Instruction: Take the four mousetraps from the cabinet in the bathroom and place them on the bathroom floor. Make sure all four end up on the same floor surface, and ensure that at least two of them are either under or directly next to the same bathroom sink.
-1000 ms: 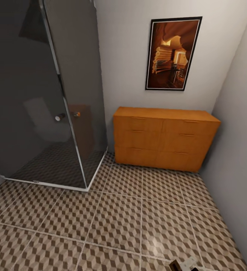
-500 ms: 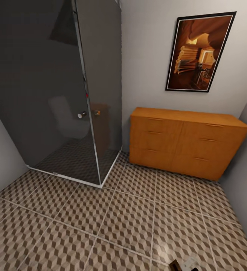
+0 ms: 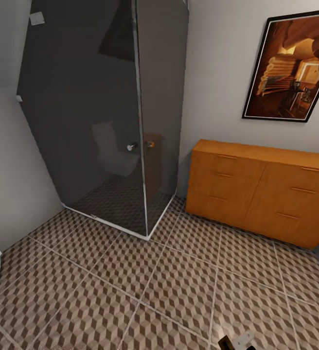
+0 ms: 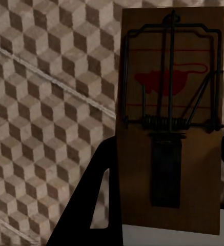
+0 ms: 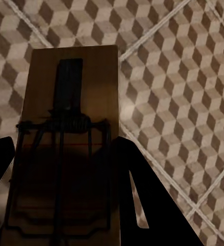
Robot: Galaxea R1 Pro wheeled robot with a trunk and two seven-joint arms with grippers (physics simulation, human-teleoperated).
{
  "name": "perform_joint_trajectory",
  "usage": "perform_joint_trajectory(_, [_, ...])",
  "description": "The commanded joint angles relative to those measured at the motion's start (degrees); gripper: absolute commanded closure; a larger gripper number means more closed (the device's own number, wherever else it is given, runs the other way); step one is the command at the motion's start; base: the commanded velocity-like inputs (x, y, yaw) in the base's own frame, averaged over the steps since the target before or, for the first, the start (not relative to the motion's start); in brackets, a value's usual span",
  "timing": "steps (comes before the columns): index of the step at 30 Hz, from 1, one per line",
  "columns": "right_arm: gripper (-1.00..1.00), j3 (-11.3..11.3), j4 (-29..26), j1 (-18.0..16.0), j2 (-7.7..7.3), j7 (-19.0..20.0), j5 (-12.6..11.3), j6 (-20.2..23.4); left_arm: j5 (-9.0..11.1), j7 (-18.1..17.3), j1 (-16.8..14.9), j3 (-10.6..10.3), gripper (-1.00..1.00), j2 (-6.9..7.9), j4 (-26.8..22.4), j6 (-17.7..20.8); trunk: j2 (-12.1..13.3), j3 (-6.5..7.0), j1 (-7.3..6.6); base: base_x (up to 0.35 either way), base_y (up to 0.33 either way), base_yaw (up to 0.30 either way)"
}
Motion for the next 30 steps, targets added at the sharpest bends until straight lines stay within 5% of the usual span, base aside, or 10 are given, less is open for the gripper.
perform_joint_trajectory(1, [1.0,0.49,-0.17,0.0,-0.06,-0.31,-0.5,-0.04,0.42,0.27,-0.13,-0.48,1.0,0.01,-0.26,-0.45,-0.03,-0.06,0.0,0.0,0.0,0.292])
perform_joint_trajectory(30, [1.0,0.5,-0.08,0.0,-0.06,-0.4,-0.5,-0.08,0.42,0.27,-0.13,-0.48,1.0,0.0,-0.26,-0.45,-0.03,-0.06,0.0,0.0,0.0,0.292])
